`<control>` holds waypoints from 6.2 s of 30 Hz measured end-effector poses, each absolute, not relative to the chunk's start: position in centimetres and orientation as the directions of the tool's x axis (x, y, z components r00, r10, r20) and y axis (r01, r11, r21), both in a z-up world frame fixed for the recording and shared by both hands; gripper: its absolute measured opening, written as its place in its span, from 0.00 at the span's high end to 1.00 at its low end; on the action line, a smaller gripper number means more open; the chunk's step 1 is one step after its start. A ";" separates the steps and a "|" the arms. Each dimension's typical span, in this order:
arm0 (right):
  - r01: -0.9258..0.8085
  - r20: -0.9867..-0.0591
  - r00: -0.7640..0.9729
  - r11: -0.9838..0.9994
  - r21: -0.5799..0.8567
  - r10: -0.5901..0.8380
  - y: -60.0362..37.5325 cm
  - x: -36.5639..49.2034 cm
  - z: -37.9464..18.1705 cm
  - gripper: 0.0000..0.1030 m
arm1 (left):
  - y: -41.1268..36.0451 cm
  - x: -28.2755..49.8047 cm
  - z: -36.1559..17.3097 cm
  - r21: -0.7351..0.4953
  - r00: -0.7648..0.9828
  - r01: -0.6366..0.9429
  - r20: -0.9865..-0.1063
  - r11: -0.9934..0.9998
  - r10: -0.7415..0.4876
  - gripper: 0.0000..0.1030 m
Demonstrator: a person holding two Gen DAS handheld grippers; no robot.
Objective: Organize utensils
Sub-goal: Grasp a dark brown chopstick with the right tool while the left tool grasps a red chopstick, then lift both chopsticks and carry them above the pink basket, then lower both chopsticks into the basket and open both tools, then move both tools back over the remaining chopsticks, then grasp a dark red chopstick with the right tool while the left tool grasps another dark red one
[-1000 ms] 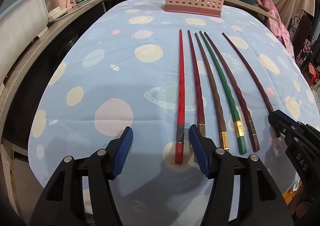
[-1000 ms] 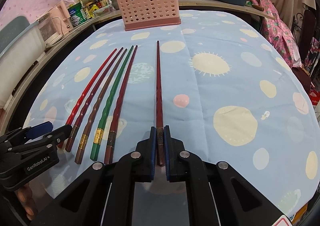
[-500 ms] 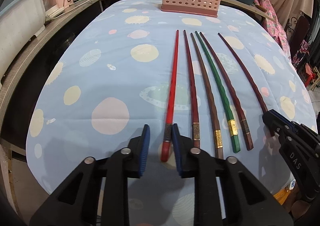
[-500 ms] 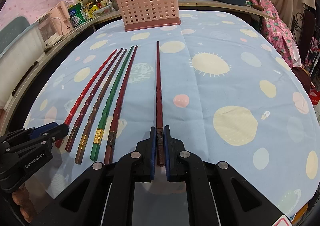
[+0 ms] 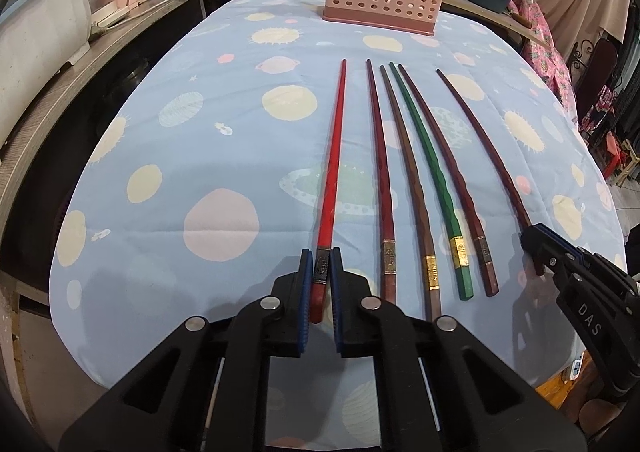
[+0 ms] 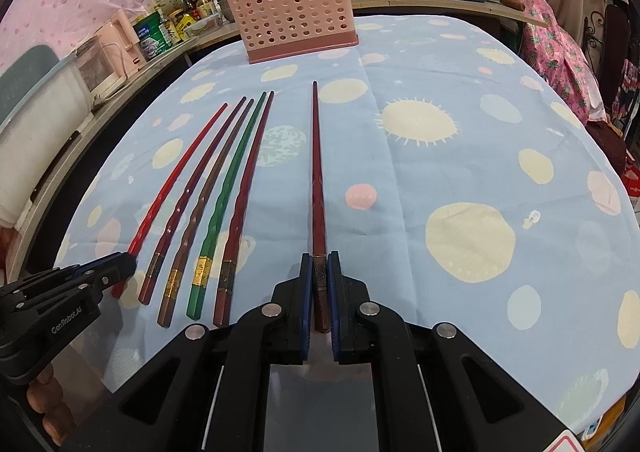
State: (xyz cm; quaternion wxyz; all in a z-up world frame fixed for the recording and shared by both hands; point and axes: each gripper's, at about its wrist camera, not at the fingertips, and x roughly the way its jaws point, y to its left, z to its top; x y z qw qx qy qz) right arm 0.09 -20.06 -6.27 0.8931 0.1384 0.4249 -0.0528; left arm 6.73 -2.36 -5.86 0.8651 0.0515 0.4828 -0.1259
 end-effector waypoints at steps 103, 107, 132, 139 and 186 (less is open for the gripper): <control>0.086 -0.366 0.931 0.959 0.269 0.019 -29.2 26.6 18.3 0.68 | -11.3 33.2 18.8 -0.041 0.844 0.226 -0.491 0.973 -0.216 0.55; 0.084 -0.374 0.927 0.960 0.268 0.023 -28.7 24.3 18.1 0.68 | -10.5 31.2 18.2 -0.031 0.842 0.227 -0.496 0.973 -0.212 0.52; 0.092 -0.557 0.828 0.967 0.240 0.060 -23.2 8.1 7.5 0.68 | -4.5 16.1 6.9 0.012 0.742 0.263 -0.642 0.965 -0.194 0.52; 0.119 -0.624 0.780 0.967 0.224 0.049 -21.5 4.6 3.4 0.68 | -3.6 13.0 2.3 -0.017 0.676 0.268 -0.710 0.963 -0.200 0.52; 0.068 -0.757 0.653 0.994 0.089 0.023 -14.9 0.8 -6.3 0.84 | -3.3 6.3 -5.9 -0.091 0.521 0.315 -0.815 0.945 -0.253 0.41</control>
